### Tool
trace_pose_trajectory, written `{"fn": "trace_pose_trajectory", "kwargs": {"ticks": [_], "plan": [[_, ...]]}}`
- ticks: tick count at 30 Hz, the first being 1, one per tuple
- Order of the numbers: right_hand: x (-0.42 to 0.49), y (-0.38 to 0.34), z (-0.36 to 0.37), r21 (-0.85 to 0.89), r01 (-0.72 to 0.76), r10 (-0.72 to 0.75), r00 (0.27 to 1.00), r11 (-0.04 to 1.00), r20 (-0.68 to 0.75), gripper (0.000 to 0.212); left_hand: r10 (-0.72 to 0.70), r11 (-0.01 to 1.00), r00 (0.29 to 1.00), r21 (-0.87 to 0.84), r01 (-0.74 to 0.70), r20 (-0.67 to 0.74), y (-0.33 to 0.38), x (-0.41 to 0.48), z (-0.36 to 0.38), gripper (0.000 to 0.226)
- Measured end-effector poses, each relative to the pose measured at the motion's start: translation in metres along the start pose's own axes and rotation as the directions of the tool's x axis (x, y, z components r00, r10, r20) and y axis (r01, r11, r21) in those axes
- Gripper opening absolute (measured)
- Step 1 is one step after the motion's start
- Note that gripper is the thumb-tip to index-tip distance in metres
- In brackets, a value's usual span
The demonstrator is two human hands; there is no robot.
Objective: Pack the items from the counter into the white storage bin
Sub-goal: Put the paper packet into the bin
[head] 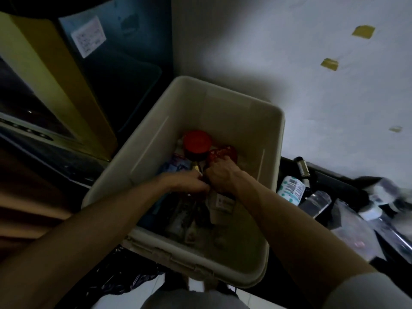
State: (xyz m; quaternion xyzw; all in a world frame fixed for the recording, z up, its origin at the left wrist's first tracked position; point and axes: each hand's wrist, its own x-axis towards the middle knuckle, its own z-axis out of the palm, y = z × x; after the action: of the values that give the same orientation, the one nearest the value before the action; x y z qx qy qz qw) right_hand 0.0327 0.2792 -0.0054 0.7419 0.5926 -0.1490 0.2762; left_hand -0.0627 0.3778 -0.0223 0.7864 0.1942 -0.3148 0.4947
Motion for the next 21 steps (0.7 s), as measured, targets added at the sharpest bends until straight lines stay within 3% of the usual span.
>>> {"fn": "trace_pose_trajectory", "kwargs": {"ticks": [2,4,7,10,13,15,18,21], "plan": [[0.005,-0.004,-0.007,-0.020,0.024,-0.024,1.000,1.000,0.002,0.032,0.003,0.997,0.996,0.073,-0.010,0.090,0.004,0.002,0.010,0.043],[0.006,-0.005,-0.013,-0.070,0.084,-0.087,0.996,0.994,-0.028,0.029,-0.005,0.989,0.998,0.151,-0.005,0.065,0.005,0.006,0.020,0.052],[0.006,-0.001,-0.016,-0.058,0.125,-0.128,0.991,0.990,-0.045,0.027,-0.029,0.998,0.999,0.051,0.027,0.042,0.000,0.010,0.023,0.052],[0.008,0.003,-0.017,0.100,0.115,-0.106,0.990,0.988,-0.090,0.038,-0.126,0.981,0.983,-0.127,0.144,0.137,-0.007,0.006,0.011,0.052],[0.012,0.005,-0.014,0.354,0.073,-0.057,0.997,0.932,-0.055,0.063,-0.248,0.952,0.950,-0.134,0.275,0.187,-0.010,0.004,0.004,0.048],[0.009,0.006,-0.012,0.454,0.039,-0.043,0.999,0.890,-0.002,0.063,-0.319,0.940,0.914,-0.042,0.340,0.252,-0.011,0.003,0.005,0.041],[0.007,0.008,-0.004,0.393,-0.021,-0.051,0.984,0.919,0.171,0.046,-0.419,0.907,0.836,0.128,0.400,0.354,-0.013,0.003,0.016,0.056],[0.005,0.006,0.017,0.417,-0.122,-0.010,0.954,0.901,0.299,0.044,-0.501,0.797,0.838,0.494,0.348,0.216,-0.013,0.006,0.028,0.075]]}}
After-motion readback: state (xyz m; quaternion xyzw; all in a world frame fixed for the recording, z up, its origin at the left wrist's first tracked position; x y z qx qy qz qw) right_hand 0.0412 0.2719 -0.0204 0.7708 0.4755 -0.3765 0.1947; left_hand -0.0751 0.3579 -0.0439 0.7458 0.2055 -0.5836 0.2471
